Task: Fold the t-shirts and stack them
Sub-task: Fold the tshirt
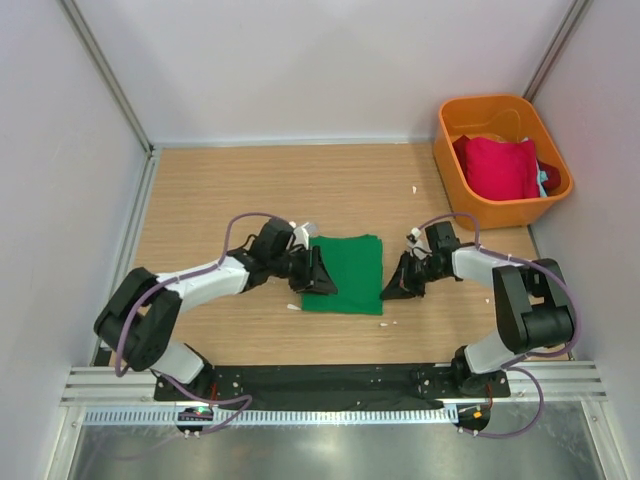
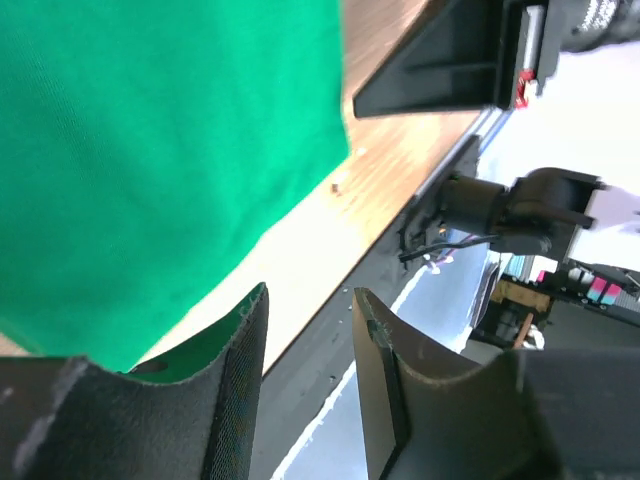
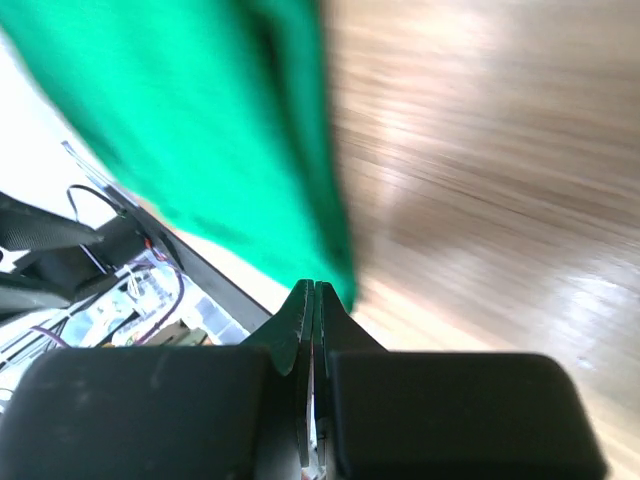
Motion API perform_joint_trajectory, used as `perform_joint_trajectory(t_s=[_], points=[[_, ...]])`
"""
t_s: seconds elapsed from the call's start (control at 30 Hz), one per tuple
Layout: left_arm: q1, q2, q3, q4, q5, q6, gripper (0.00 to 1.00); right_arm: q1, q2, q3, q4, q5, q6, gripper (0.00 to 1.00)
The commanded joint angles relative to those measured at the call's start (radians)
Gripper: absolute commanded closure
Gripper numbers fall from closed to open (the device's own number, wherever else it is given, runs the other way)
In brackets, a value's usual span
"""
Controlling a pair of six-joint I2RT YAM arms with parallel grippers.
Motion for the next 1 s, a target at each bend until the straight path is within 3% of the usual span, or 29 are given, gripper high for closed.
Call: perform_joint_trajectory(t_s=[0.0,0.33,0.47,0.6,0.7,0.77,0.8,0.83,0.9,0.97], points=[[0.035,-0.044,-0.029,-0.104,0.027,0.074,0.59,-0.004,-0.05,0.098,-0.016,0.006,0.008,0.99],[0.091,-0.007,-0.197,0.035,0.008,0.035,0.73,-0.002,0.221,0.358,0.207,-0.052,0.142,0.99],[0.096,-0.018,-0.233,0.037,-0.021,-0.009,0.76,-0.01,0.392,0.467,0.179,-0.032,0.094,0.99],[0.096,-0.094,-0.242,0.008,-0.067,-0.072,0.77,-0.028,0.463,0.524,0.123,-0.019,0.047,0.99],[0.096,-0.188,-0.184,-0.104,-0.096,-0.078,0.69,-0.025,0.43,0.576,0.04,0.003,-0.013,0.98],[0.096,-0.258,-0.13,-0.217,-0.186,-0.037,0.54,-0.025,0.399,0.613,-0.009,0.027,-0.037,0.94],[0.098,-0.269,-0.063,-0.256,-0.223,-0.01,0.49,-0.025,0.379,0.627,-0.075,0.044,-0.06,0.8],[0.099,-0.269,-0.026,-0.286,-0.255,0.048,0.39,-0.025,0.343,0.654,-0.104,0.058,-0.07,0.74],[0.108,-0.216,0.08,-0.348,-0.315,0.118,0.29,-0.025,0.293,0.676,-0.178,0.09,-0.093,0.64],[0.142,-0.141,0.179,-0.369,-0.317,0.185,0.25,-0.027,0.218,0.701,-0.219,0.113,-0.119,0.6]])
